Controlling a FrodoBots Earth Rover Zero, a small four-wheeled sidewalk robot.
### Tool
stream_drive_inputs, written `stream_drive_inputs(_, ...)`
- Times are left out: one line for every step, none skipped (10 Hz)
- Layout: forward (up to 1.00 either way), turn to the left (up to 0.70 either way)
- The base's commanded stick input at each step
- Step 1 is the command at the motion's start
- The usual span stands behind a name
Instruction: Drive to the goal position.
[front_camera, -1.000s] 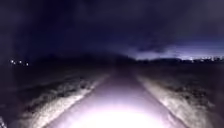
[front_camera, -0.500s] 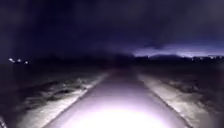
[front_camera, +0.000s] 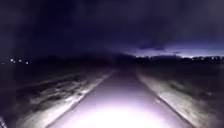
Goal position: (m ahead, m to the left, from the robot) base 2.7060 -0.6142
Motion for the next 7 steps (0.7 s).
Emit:
stream_drive_inputs(0.85,0.0)
stream_drive_inputs(0.85,0.0)
stream_drive_inputs(0.85,0.0)
stream_drive_inputs(0.85,0.0)
stream_drive_inputs(0.85,0.0)
stream_drive_inputs(0.85,0.0)
stream_drive_inputs(0.85,0.0)
